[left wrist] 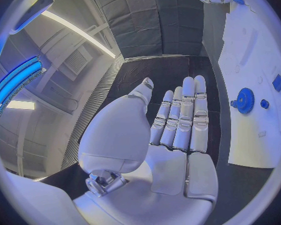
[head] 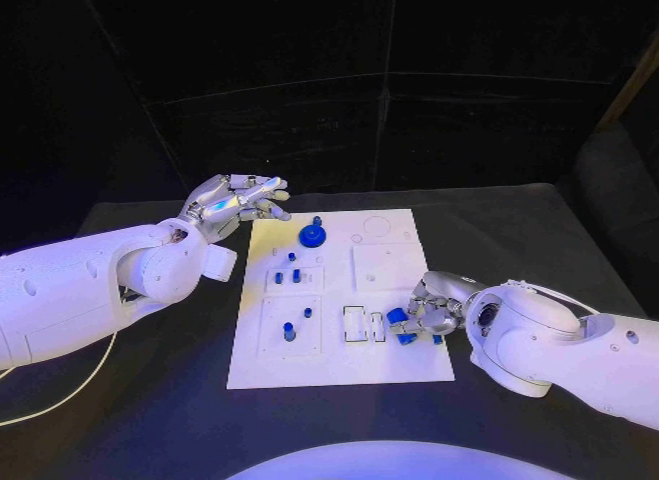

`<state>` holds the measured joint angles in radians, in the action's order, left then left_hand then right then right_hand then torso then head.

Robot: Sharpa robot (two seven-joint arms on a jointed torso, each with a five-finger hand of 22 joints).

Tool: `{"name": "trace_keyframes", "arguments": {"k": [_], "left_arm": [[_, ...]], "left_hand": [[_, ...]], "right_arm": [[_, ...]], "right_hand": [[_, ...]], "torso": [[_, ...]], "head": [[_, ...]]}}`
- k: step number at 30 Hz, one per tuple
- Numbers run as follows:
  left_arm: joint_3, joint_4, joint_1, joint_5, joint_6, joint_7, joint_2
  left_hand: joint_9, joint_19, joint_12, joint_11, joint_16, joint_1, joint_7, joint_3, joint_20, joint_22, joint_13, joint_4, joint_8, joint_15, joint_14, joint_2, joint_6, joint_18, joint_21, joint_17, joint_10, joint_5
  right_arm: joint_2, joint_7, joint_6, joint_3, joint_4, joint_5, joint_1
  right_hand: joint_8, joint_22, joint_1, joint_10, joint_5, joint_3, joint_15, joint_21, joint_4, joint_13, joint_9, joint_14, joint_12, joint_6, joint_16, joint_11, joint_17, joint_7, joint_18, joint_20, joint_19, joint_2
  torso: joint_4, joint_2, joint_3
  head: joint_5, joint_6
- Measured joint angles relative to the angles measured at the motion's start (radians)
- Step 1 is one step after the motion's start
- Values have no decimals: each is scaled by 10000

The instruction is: Assemble the parts on the task board

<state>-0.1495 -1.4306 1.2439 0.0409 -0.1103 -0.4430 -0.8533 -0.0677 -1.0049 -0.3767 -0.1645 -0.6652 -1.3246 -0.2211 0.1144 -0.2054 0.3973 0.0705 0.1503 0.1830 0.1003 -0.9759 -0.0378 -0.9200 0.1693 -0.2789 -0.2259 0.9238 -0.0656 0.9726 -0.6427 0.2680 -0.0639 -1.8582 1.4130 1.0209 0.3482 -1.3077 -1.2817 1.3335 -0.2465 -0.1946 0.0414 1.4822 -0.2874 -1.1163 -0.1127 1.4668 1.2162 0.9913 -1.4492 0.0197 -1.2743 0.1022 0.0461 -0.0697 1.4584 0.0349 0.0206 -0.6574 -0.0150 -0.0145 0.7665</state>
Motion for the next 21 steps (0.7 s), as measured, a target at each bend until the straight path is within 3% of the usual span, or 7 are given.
{"name": "trace_keyframes", "arguments": {"k": [3, 11, 16, 21], "left_arm": [[0, -5, 0, 38, 4, 4, -6], [0, -14, 0, 93, 13, 9, -30], [-1, -14, 0, 107, 17, 11, -34], [-1, -13, 1, 118, 26, 14, -16]], "left_hand": [[0, 0, 0, 0, 0, 0, 0, 0, 0, 0, -1, 0, 0, 0, 0, 0, 0, 0, 0, 0, 0, 0], [0, 0, 0, 0, 0, 0, -37, 0, 0, -11, 0, 0, 0, 0, 0, 0, 37, -1, 36, 9, 0, 0], [0, 0, 1, 0, 0, 0, -37, 0, 0, -10, -1, 0, 0, 0, 0, 0, 37, 0, 36, 9, 0, 0], [0, 0, 1, 0, 0, 0, -37, 0, 0, -9, -1, 0, 0, 0, 0, 0, 37, -1, 36, 9, 0, 0]], "right_arm": [[-64, -26, -9, 5, 3, 121, -5], [26, -32, 175, -31, -189, 415, -57], [222, -55, 754, -99, -396, 470, -138], [248, -40, 1476, -89, -588, 453, -139]], "right_hand": [[94, 0, -329, 68, -153, 54, 0, 0, 137, -184, 1, 0, 107, -52, -42, -2, -100, 23, 0, 0, 0, -38], [392, 1, -805, 518, -1438, 50, 77, 140, 271, -1011, -26, 3, 687, 179, -143, -59, -338, -128, 0, 38, 37, -235], [595, 1, -709, 709, -1808, -216, 127, 162, 8, -1379, -38, -17, 888, 304, -170, -179, -339, -165, 0, 73, 72, -386], [618, 2, -607, 727, -1958, -223, 137, 162, 1, -1431, -38, -7, 926, 309, -170, -198, -338, -169, 0, 82, 81, -486]], "torso": [[-1, 0, 0], [-1, 5, -1], [7, 14, -1], [1, 17, 5]], "head": [[1, -3], [8, 15], [1, -12], [-27, -64]]}}
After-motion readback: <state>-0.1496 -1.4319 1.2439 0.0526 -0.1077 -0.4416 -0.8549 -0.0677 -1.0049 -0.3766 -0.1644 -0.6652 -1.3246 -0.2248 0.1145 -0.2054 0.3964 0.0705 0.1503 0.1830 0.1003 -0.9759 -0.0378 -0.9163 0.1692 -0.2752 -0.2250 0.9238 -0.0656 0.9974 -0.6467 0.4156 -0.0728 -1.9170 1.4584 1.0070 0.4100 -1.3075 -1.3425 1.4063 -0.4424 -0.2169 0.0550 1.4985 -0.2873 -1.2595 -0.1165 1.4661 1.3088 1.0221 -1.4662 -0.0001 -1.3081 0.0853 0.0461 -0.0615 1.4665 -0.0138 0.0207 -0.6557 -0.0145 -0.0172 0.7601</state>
